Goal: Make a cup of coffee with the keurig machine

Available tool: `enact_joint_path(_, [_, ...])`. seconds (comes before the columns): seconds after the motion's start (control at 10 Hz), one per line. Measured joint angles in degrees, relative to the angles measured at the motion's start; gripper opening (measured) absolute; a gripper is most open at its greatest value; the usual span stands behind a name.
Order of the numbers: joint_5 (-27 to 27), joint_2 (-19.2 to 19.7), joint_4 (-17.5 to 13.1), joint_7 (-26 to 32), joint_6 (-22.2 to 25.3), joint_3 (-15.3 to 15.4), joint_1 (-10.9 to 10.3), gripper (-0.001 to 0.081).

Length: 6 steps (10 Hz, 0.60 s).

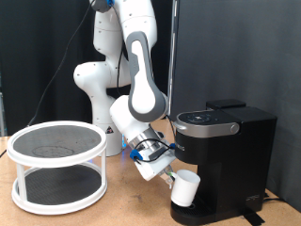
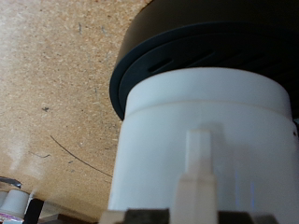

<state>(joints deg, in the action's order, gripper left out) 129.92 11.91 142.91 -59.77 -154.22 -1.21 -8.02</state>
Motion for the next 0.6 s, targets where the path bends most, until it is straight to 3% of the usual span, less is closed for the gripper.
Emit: enact_joint_path(0.6, [0.0,2.3,-1.8,-0.2,0.3,0.6,0.0,0.0000])
